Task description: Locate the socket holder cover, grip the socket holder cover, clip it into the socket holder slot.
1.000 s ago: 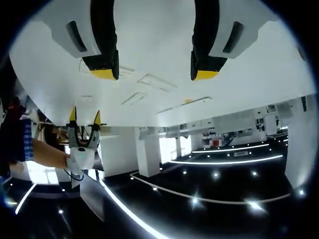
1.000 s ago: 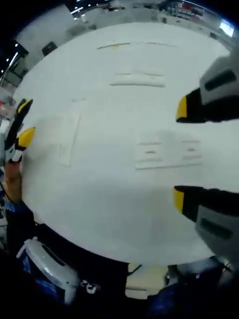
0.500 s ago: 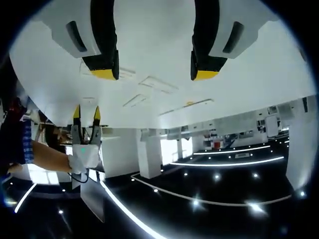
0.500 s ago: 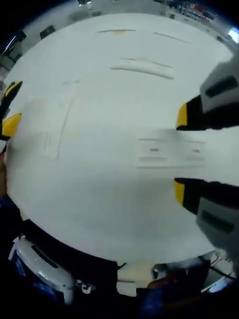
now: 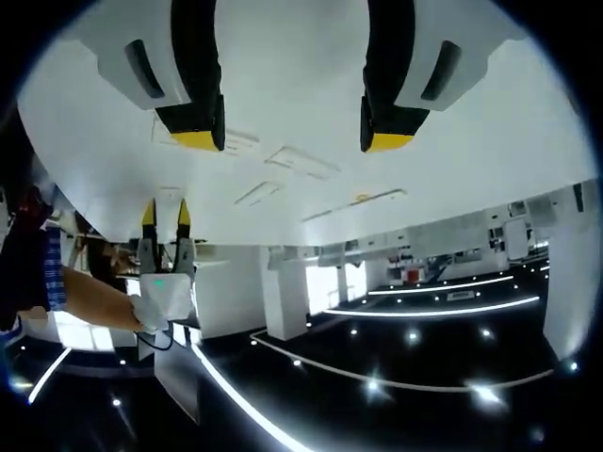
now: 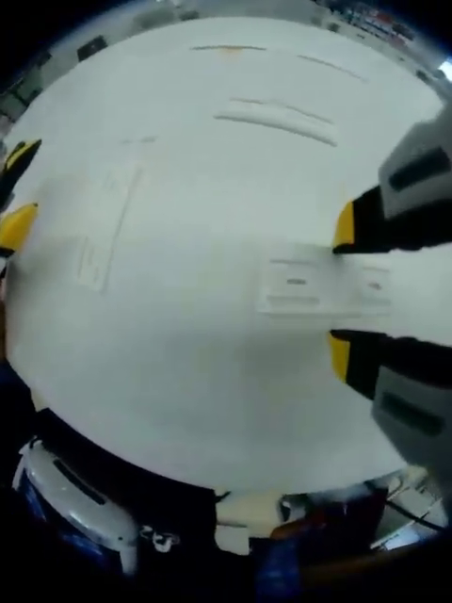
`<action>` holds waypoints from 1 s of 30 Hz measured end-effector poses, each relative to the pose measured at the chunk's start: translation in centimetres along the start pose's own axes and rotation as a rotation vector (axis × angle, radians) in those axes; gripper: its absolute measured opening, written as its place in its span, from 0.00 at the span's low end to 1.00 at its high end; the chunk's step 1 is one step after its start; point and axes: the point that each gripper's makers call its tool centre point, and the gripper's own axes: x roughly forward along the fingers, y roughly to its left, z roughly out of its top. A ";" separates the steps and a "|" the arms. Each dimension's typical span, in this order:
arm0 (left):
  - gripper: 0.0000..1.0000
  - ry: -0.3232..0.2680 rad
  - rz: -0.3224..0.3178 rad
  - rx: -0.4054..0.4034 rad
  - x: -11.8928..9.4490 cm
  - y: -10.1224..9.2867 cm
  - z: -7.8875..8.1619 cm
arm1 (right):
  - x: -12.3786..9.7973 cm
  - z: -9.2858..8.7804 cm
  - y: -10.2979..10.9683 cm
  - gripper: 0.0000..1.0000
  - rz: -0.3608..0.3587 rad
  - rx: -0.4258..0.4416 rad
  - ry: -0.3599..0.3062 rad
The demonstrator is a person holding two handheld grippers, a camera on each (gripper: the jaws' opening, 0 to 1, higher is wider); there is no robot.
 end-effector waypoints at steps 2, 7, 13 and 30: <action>0.58 0.002 0.004 0.003 -0.1 0.1 0.0 | 0.0 0.0 0.0 0.34 0.001 -0.001 0.005; 0.58 0.003 0.008 0.005 -0.1 0.1 0.0 | 0.0 -0.1 -0.1 0.34 0.001 -0.003 -0.006; 0.58 0.008 0.002 0.009 0.1 -0.1 -0.2 | 0.0 -0.3 -0.1 0.34 0.000 -0.006 -0.024; 0.58 0.024 -0.020 0.028 0.5 -0.6 -0.5 | 0.3 -0.2 -0.1 0.28 -0.002 -0.001 -0.004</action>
